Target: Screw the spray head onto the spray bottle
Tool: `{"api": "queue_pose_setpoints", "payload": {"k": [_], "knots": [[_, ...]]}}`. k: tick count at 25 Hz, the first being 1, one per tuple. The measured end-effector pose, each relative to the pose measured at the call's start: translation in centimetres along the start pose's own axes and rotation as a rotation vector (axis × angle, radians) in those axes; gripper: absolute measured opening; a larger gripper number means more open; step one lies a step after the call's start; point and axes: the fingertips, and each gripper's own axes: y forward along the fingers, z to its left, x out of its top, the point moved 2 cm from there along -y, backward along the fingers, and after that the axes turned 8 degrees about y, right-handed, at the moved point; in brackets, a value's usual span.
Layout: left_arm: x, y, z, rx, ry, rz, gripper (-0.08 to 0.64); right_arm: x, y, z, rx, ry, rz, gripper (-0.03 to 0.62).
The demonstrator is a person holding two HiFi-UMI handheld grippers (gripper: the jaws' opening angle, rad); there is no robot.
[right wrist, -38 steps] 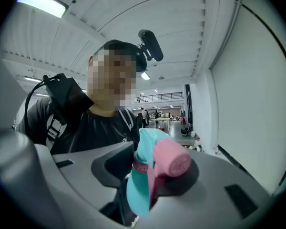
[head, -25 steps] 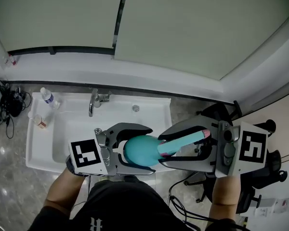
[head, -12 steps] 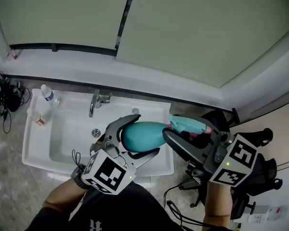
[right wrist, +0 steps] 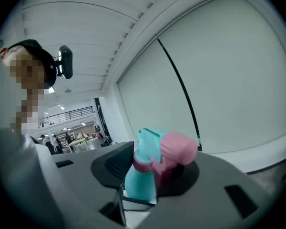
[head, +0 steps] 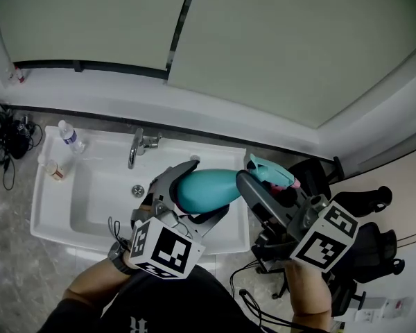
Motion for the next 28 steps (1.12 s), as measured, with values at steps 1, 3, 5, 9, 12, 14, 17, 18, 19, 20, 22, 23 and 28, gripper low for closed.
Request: {"api": "queue_pose_setpoints", "payload": {"k": [1,3,5,9,12,14,17,18,19,20,22,23,28], "knots": [[-0.2,0.1,0.2,0.031,0.025,0.022,0.419,-0.1,0.1,-0.4,-0.020,0.027,-0.011,0.150],[-0.6,0.3,0.4,0.077,0.058,0.051,0.419,-0.4,0.3,-1.1,-0.043,0.078,-0.016,0.150],[-1.2,0.5,0.5,0.112,0.082,0.072,0.419,-0.7,0.6,-1.8,-0.057,0.128,-0.003,0.150],[-1.8,1.2,-0.1,0.082,0.036,0.047,0.419,-1.2,1.0,-2.4,-0.068,0.218,0.043,0.150],[-1.4,1.4,-0.8,0.007,-0.074,-0.039,0.419,-0.8,0.7,-1.6,-0.041,0.223,0.054,0.152],[-0.9,1.4,-1.0,-0.040,-0.131,-0.096,0.419,-0.5,0.5,-0.8,-0.005,0.220,0.059,0.192],[-0.2,1.2,-0.9,-0.079,-0.181,-0.160,0.419,-0.4,0.0,0.4,0.034,0.188,0.077,0.219],[0.0,1.2,-0.8,-0.083,-0.183,-0.174,0.419,-0.4,-0.2,0.8,0.039,0.168,0.083,0.219],[0.2,1.1,-0.7,-0.084,-0.178,-0.186,0.419,-0.4,-0.4,1.2,0.041,0.145,0.087,0.219],[0.4,1.0,-0.5,-0.083,-0.167,-0.197,0.419,-0.3,-0.6,1.6,0.042,0.124,0.088,0.219],[0.8,0.8,-0.2,-0.079,-0.144,-0.216,0.419,-0.2,-1.1,2.2,0.044,0.084,0.085,0.219],[0.9,0.8,-0.1,-0.075,-0.139,-0.224,0.419,-0.1,-1.5,2.6,0.045,0.062,0.082,0.219],[1.8,0.2,0.3,-0.087,-0.126,-0.274,0.419,0.2,-3.5,4.5,0.066,-0.034,0.062,0.219]]}}
